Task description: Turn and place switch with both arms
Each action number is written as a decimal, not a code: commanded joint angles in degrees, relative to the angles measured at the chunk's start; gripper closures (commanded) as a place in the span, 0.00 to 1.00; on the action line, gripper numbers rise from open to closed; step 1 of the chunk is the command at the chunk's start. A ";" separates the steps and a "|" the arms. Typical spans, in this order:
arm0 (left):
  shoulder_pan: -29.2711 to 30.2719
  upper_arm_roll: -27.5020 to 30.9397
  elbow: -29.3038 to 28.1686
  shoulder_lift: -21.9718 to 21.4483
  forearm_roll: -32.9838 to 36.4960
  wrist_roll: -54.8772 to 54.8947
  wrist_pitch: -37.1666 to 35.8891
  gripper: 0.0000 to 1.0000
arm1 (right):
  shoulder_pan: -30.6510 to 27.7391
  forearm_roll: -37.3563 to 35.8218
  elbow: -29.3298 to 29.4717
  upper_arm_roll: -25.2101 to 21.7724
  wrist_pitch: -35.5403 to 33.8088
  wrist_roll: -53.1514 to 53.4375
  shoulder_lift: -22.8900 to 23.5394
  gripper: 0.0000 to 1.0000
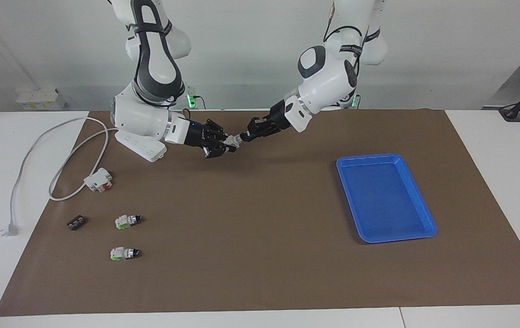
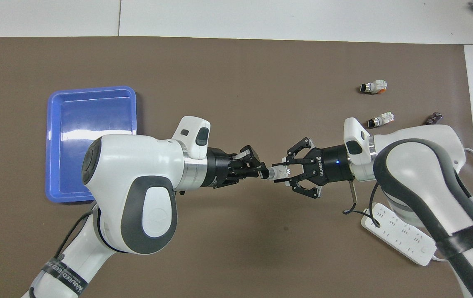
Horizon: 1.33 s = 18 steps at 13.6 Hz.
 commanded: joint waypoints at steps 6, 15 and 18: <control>-2.48 0.79 -2.43 -2.21 -1.08 -3.65 0.62 0.74 | 0.12 1.53 -0.79 -0.09 0.05 1.39 -1.34 1.00; -3.09 0.70 -2.95 -2.57 -1.08 -4.78 0.45 0.82 | 0.12 1.36 -0.79 -0.18 0.14 1.48 -1.34 1.00; -3.36 0.70 -2.87 -2.57 -1.08 -4.88 0.53 0.83 | 0.03 1.09 -0.79 -0.18 0.23 1.57 -1.34 1.00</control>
